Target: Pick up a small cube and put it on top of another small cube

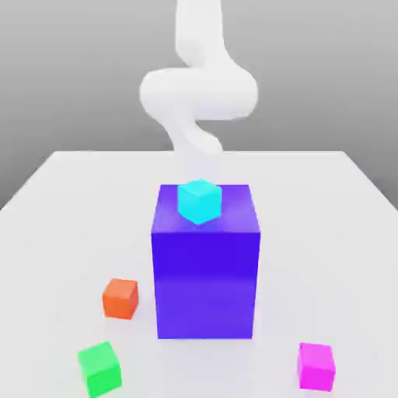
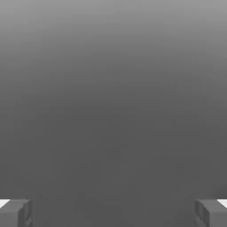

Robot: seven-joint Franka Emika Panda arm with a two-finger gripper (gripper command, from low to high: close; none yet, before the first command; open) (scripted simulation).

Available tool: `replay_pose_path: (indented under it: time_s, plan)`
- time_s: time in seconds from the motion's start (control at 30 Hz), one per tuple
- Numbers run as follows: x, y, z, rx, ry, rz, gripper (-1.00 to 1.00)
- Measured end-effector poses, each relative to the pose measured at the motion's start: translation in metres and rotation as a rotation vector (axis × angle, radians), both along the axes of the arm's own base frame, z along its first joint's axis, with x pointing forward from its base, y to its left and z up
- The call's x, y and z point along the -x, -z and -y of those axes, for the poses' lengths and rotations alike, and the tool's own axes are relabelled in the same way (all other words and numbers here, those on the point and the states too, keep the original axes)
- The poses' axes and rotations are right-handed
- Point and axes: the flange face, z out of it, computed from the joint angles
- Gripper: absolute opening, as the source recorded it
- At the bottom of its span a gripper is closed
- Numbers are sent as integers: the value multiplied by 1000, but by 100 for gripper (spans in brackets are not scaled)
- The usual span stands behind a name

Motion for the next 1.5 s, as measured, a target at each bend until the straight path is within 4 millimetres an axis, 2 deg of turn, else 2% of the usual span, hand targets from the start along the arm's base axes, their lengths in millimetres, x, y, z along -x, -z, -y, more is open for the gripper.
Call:
replay_pose_path:
  time_s: [0.1,0.23,0.33,0.47,0.67,0.9,1.07,1.1,1.3,1.37,1.47,1.5]
  plan:
    - [-38,48,-16,36,-150,-79,0]
    - [-76,114,-44,88,-338,-171,0]
    - [-95,168,-68,133,-476,-234,0]
    - [-110,241,-100,202,-656,-315,0]
    - [-106,350,-150,332,-937,-424,0]
    - [-81,467,-169,513,-1222,-548,0]
    - [-77,535,-172,546,-1270,-565,0]
    - [-76,545,-172,546,-1270,-566,-100]
    - [-76,549,-171,545,-1271,-568,-100]
    - [-77,535,-172,547,-1272,-567,-100]
    - [-76,499,-172,546,-1272,-568,-100]
    - [-79,488,-163,536,-1243,-575,-100]
